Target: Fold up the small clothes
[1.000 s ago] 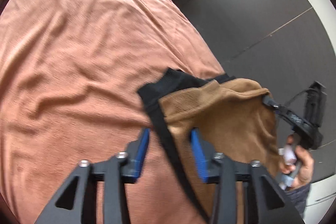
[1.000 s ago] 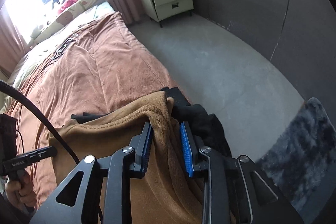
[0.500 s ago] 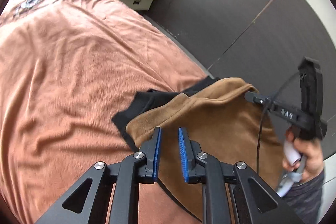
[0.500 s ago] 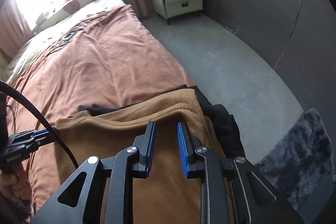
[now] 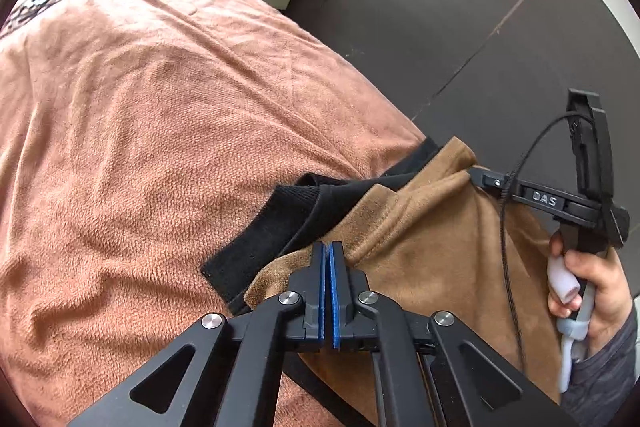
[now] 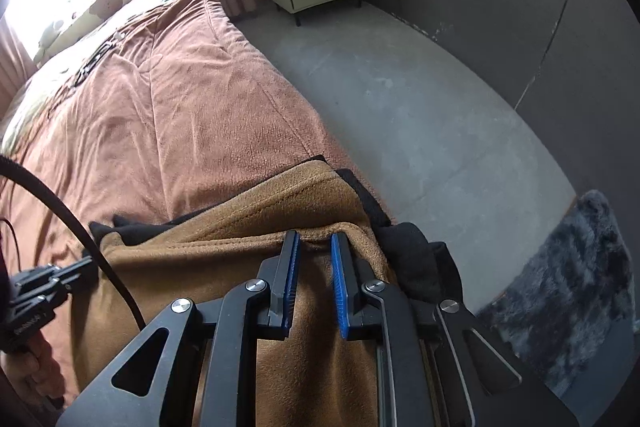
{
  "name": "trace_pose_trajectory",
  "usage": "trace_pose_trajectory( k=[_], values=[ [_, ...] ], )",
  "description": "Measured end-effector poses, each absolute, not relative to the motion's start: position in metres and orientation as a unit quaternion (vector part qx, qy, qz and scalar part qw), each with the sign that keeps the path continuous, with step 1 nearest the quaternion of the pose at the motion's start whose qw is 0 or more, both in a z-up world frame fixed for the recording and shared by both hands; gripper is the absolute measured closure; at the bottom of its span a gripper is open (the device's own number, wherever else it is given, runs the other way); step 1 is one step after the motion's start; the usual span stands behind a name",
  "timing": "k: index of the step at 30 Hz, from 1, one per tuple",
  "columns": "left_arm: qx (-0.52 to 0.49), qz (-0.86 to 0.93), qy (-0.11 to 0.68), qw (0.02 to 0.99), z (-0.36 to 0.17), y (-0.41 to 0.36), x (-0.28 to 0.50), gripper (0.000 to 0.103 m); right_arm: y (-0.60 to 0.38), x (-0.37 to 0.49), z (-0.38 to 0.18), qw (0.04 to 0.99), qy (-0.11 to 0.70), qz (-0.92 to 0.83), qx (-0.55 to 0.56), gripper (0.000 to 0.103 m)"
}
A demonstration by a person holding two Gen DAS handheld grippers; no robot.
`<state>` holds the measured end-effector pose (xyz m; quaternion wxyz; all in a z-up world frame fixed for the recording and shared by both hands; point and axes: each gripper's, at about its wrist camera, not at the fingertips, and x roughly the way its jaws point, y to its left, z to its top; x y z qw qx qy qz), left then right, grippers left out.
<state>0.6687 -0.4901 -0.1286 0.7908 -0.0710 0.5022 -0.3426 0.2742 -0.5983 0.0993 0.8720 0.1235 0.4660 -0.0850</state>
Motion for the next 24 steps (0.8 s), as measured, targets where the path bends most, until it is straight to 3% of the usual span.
trace_pose_trajectory(
  k=[1, 9, 19, 24],
  values=[
    [-0.076, -0.341, 0.505, 0.790, -0.125, -0.488, 0.668, 0.099, -0.597, 0.274, 0.100, 0.871, 0.468, -0.080, 0.128, 0.087],
    [-0.075, -0.372, 0.496, 0.781, -0.097, -0.471, 0.630, 0.099, -0.571, 0.177, 0.147, 0.893, 0.442, -0.026, 0.082, 0.087],
    [-0.062, -0.392, 0.511, 0.763, -0.101, -0.484, 0.565, 0.099, -0.586, 0.063, 0.130, 0.895, 0.438, -0.057, 0.065, 0.087],
    [-0.053, -0.398, 0.522, 0.753, -0.106, -0.494, 0.534, 0.099, -0.594, 0.049, 0.111, 0.887, 0.448, -0.099, 0.061, 0.087]
  ],
)
